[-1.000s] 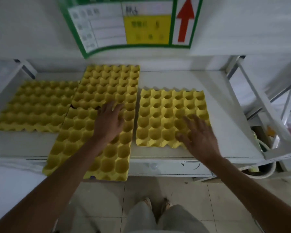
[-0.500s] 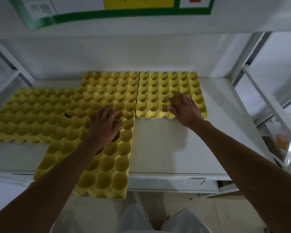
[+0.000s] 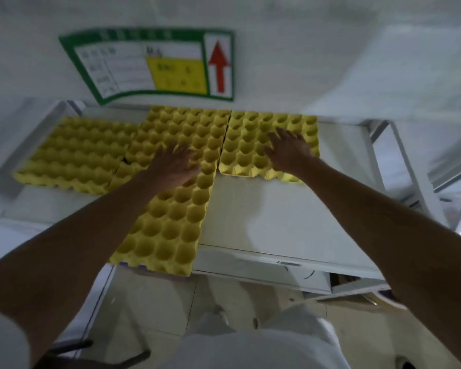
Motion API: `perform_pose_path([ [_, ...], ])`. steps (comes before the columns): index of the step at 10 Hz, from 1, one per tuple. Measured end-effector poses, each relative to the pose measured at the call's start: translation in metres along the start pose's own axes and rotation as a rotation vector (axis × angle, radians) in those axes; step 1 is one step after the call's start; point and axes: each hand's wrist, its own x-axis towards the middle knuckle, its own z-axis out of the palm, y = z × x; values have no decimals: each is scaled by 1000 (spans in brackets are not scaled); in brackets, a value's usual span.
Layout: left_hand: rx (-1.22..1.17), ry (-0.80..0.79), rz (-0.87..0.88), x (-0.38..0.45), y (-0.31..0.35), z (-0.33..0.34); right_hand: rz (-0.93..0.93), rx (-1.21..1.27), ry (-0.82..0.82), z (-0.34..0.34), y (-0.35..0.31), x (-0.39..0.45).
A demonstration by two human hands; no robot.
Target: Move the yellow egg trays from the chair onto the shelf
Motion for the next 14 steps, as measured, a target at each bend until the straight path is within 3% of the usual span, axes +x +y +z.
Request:
perform_pose_path([
  [1,4,57,-70,-29,22,-23,-184,1,36,-21,-30,-6],
  [2,-62,126,-252,-74,42,-21,-313,73,-3,-25,-55,-17],
  [4,-208,67,-668,-230,69,-10,-694,116,-102,-21,-123,-71],
  [6,-313,14,-1104,-426,93,39,-1113,33,-175,-17,-237,-178],
  [8,-366,-102,-1329,-573,149,109,-1349,-64,-242,16,-336,-297],
  [11,-573,-117,-1443,-690,151,180,-1351,-178,-505,85,-433,-387],
  [14,-613,-292,-1316,-731,72,266,-1298,-269,-612,168,-527,-392],
])
